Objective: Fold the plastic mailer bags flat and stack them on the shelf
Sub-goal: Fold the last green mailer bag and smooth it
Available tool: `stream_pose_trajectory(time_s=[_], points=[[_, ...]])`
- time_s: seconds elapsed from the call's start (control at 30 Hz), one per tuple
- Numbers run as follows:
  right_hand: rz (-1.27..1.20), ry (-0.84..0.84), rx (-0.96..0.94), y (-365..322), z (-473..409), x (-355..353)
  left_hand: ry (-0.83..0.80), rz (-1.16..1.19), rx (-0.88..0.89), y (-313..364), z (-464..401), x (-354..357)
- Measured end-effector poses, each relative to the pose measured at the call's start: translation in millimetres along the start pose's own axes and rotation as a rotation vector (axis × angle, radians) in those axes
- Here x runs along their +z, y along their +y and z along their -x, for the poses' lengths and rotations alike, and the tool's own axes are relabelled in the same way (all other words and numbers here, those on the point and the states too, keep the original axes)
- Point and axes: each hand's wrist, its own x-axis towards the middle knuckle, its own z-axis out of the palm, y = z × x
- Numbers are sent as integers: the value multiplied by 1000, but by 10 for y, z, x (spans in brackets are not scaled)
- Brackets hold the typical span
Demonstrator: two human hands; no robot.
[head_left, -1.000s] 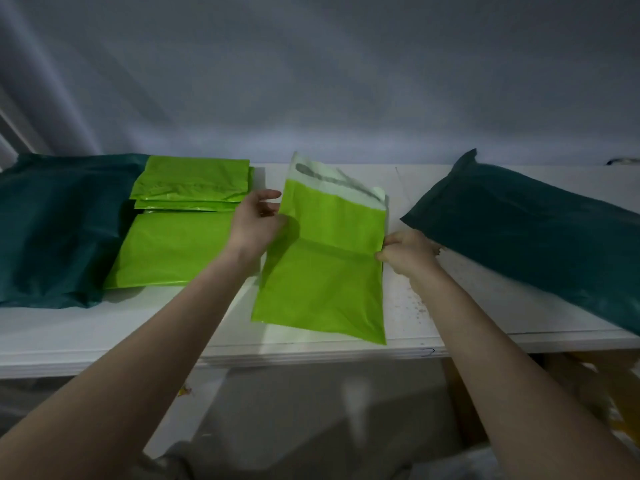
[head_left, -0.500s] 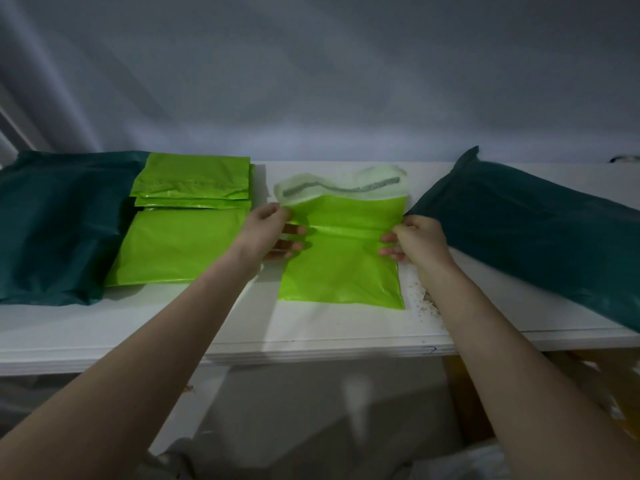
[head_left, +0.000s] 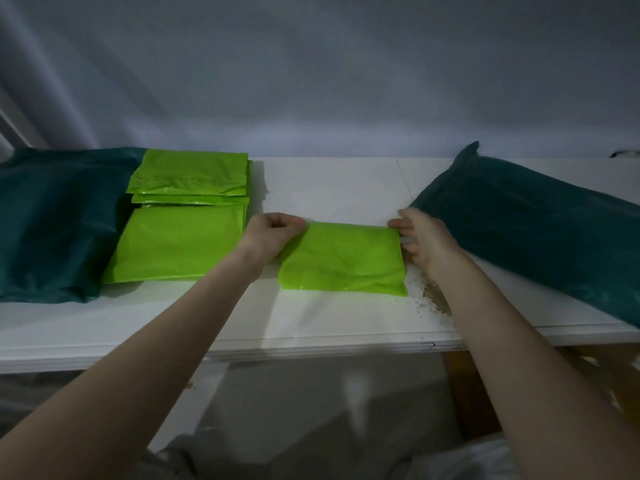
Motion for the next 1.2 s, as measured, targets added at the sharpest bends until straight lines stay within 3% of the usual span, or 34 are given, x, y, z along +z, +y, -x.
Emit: stream_pose_trajectory(time_s=[0.2, 0.37, 0.63, 0.9, 1.2], points=[[169, -103, -47, 9, -17, -33, -32, -24, 20, 16, 26, 43], [146, -205, -53, 30, -13, -60, -43, 48, -20, -10, 40, 67], [190, -154, -163, 71, 6, -80, -48, -46, 10, -62, 60, 123], [480, -117, -389, 208, -2, -52, -68, -122, 66, -152, 8, 94], [630, -49, -419, 245, 69, -41, 7, -285, 196, -202, 18, 99]])
